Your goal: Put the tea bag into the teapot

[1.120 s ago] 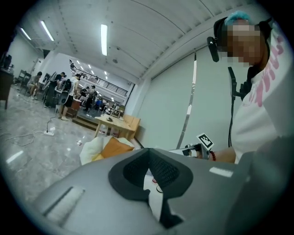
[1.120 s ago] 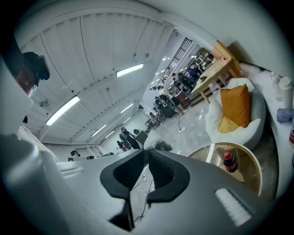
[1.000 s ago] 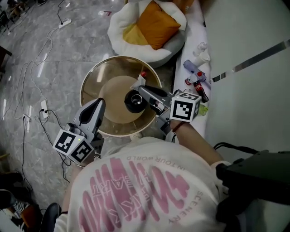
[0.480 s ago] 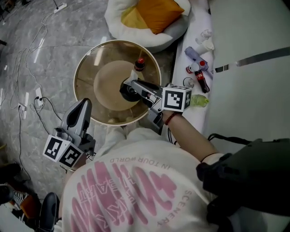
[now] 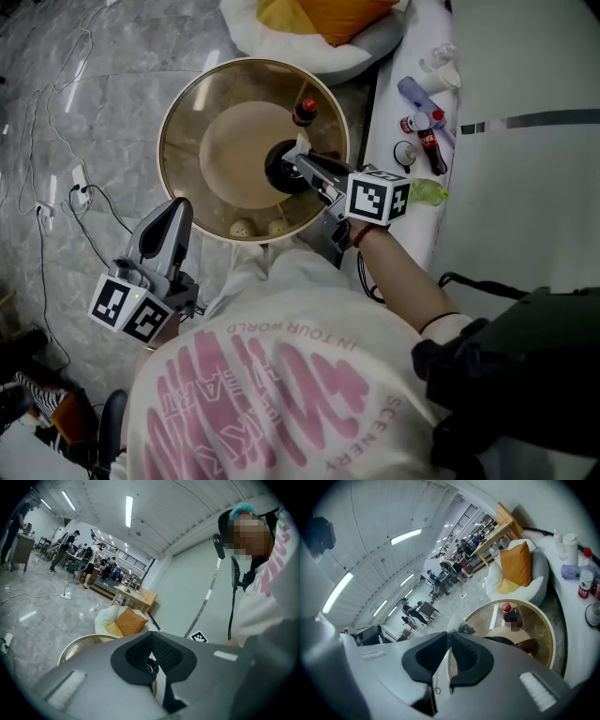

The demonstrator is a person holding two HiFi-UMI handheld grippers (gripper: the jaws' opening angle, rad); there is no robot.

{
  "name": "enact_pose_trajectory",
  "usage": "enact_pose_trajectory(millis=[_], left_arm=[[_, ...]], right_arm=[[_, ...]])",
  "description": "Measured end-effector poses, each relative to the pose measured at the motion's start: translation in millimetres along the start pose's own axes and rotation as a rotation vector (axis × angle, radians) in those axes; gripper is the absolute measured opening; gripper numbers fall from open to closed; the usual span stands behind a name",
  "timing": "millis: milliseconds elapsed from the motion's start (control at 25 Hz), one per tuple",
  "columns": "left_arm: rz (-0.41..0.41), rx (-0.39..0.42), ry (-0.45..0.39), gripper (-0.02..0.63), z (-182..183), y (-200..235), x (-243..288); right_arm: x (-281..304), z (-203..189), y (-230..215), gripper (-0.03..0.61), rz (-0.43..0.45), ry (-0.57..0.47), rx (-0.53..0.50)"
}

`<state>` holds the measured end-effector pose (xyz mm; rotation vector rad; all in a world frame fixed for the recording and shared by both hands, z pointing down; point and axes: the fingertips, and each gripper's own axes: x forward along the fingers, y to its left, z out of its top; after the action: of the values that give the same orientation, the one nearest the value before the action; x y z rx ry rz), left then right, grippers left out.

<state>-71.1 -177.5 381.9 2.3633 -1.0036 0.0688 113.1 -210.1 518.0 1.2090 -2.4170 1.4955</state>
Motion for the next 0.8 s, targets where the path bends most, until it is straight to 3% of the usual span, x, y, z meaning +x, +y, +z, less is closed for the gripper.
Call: enact_pose_trajectory(millis=[240,400,640,800], left_arm=[[-0.005,0.004,0.023,0.015,1.3,7.6,3.8],[0.003,0.004,0.040,0.015,-1.5,9.6,1.9],[0.021,0.008,0.042,0.015,-1.0,13.7,-1.4],[0.030,0.014,0.037,0.015,-0.7,14.7,-7.5]], right_arm=[[5.0,-15.9,-30.7,0.038,-0.153,0.071,-0.136],[8.5,-31.7,-49.2,0.038,-0.258,0.172,-0.241],[20.9,-52.7,-67.8,0.038,-0.389,0.384,-0.567],[29.2,-65.1,-70.0,0.038,-0.411,0.522,-0.732]])
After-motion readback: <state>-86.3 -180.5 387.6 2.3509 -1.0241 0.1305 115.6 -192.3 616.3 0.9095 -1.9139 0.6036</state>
